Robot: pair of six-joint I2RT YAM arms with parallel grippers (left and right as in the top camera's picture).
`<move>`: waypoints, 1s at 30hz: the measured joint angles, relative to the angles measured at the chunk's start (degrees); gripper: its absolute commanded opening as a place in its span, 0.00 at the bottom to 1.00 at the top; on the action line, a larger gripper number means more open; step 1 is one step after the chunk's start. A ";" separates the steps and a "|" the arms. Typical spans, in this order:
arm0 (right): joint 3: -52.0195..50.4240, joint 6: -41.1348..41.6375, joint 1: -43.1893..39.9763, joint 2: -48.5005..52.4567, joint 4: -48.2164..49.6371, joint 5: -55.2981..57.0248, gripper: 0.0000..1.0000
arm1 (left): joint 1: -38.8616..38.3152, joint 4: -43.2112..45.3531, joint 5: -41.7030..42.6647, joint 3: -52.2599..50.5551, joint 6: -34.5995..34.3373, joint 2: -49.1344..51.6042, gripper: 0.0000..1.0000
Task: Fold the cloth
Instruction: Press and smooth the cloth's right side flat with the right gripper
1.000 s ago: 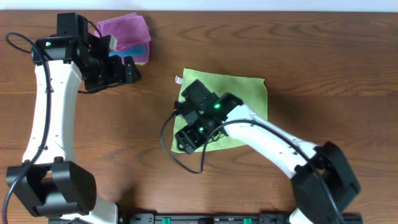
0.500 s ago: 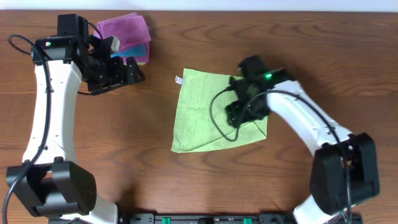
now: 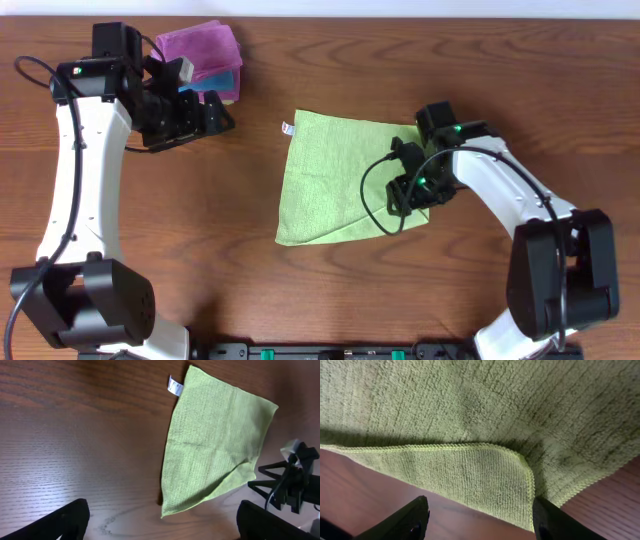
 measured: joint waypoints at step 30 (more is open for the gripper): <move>-3.63 -0.37 -2.99 1.31 5.49 -1.73 0.48 | 0.00 -0.13 0.13 0.00 0.00 0.00 0.95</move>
